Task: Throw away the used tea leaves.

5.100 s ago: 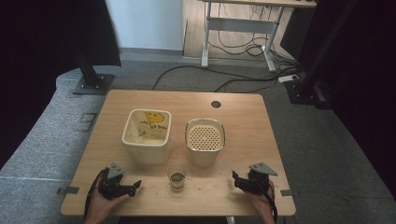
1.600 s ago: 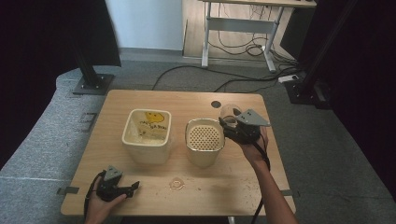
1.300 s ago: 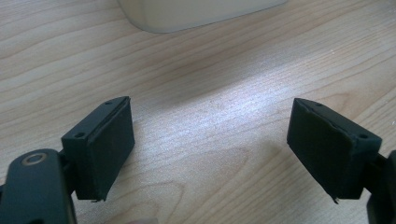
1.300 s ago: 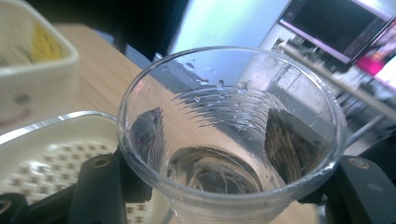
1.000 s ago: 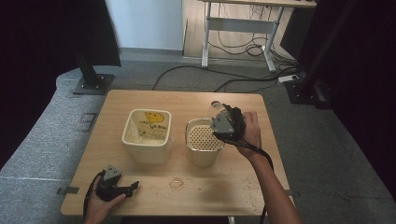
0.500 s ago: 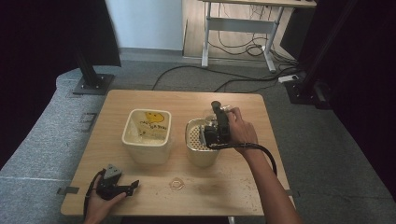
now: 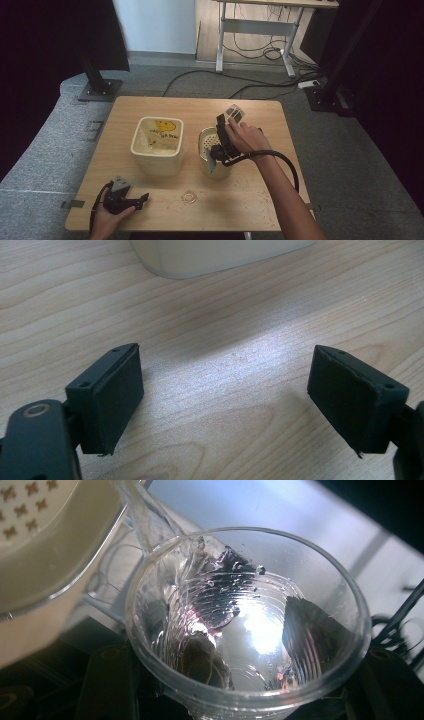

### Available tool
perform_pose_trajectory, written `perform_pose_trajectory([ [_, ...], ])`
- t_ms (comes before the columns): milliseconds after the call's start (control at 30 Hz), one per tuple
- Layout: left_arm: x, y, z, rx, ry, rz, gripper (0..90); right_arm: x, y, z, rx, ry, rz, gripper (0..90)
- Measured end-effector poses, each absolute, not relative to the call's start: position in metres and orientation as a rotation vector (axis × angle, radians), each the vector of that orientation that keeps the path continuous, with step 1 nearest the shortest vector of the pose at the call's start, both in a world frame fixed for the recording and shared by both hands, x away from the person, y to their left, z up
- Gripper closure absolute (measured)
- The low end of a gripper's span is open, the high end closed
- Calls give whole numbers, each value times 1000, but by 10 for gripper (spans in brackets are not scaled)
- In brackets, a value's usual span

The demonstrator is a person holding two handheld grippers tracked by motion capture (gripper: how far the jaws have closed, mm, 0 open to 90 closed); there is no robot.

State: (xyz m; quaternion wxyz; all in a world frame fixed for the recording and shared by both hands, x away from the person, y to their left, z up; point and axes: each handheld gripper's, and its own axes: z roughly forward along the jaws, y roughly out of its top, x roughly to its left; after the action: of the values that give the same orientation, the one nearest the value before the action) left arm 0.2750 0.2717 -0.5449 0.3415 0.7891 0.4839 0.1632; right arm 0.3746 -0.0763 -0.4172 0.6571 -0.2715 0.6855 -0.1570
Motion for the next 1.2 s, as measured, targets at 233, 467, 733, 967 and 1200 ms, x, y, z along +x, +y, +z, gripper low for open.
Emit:
perform_pose_trajectory([
  [233, 275, 272, -545, 2052, 1260, 424, 147, 374, -70, -426, -765, 1466, -492, 394],
  [467, 275, 274, -545, 2055, 1261, 423, 147, 381, -69, -425, -775, 1437, -571, 392],
  [733, 275, 274, -545, 2052, 1265, 425, 146, 375, -63, -411, -434, 1674, -173, 388],
  [967, 275, 274, -545, 2052, 1264, 425, 146, 377, -73, -386, 128, 1919, 470, 383],
  [1200, 275, 274, -545, 2053, 1261, 433, 146, 389, -107, -377, 717, 1994, 1114, 378],
])
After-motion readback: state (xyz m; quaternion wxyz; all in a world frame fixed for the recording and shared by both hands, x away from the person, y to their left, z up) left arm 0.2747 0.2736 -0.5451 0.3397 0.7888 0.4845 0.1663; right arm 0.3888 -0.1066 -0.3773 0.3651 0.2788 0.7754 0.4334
